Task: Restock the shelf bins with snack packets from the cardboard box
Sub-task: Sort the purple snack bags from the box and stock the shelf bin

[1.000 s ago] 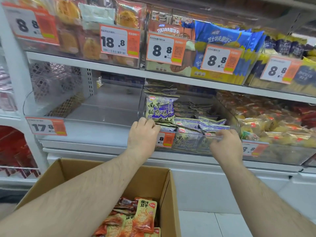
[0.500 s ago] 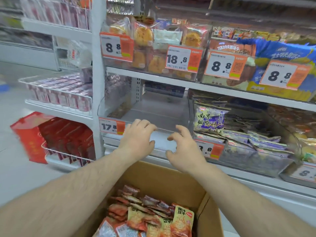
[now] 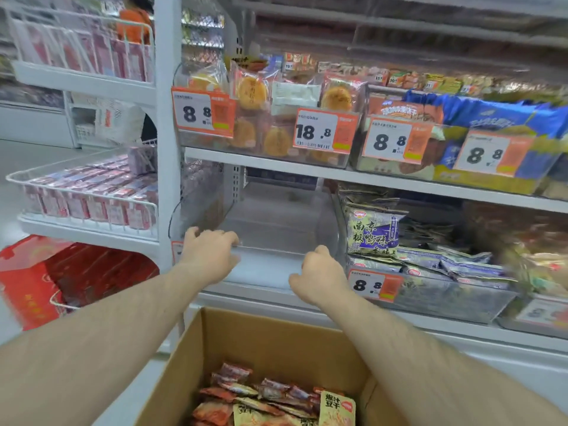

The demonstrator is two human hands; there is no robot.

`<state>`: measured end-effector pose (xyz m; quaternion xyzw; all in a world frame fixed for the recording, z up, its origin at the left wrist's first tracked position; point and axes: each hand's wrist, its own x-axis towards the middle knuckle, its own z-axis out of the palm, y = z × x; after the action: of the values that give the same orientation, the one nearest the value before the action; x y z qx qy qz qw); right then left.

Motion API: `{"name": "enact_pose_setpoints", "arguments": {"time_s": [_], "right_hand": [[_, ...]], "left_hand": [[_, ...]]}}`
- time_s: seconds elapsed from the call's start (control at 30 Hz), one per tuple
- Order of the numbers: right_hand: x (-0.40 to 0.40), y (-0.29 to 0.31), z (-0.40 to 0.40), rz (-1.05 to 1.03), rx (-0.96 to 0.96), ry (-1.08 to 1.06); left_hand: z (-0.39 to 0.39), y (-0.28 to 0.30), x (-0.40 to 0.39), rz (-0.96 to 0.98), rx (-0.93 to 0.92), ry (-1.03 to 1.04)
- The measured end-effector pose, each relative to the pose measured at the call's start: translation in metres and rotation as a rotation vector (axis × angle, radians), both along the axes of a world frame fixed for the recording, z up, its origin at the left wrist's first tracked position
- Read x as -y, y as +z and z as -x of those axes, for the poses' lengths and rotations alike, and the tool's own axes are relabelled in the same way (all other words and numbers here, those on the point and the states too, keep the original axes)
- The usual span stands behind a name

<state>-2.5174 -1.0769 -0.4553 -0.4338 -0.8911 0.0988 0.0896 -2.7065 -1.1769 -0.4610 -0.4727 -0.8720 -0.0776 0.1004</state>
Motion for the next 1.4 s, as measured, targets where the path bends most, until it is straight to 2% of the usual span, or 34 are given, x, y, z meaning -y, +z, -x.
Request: {"name": "enact_pose_setpoints", "arguments": {"time_s": [0.07,0.23,0.4,0.57,0.73,1.07,1.4], "right_hand": [[0.0,0.008,0.0,0.008,-0.046,-0.028],[-0.007,0.024,-0.008,-0.045,-0.19,-0.062],[0.008,0.009,-0.026,-0.032,-0.179,-0.051],[0.027,-0.005,-0.038,-0.027,-0.156,-0.045],[0.041,-0.013,-0.05,-0.042,-0.105,-0.018],[0.039,-0.018,-0.051,-0.105,-0.113,0.012],[0.038,-0.014,-0.034,-0.085,-0.114,-0.028]], "left_hand": [[0.004,0.006,-0.004,-0.09,0.058,0.017],[0.002,0.026,-0.014,-0.262,0.009,-0.014],[-0.01,0.009,0.006,-0.232,0.034,-0.075],[-0.013,-0.008,0.021,-0.24,0.19,-0.158],[-0.017,-0.022,0.039,-0.267,0.271,-0.18],[-0.014,-0.025,0.036,-0.319,0.278,-0.246],[0.002,-0.018,0.024,-0.281,0.309,-0.254]]}}
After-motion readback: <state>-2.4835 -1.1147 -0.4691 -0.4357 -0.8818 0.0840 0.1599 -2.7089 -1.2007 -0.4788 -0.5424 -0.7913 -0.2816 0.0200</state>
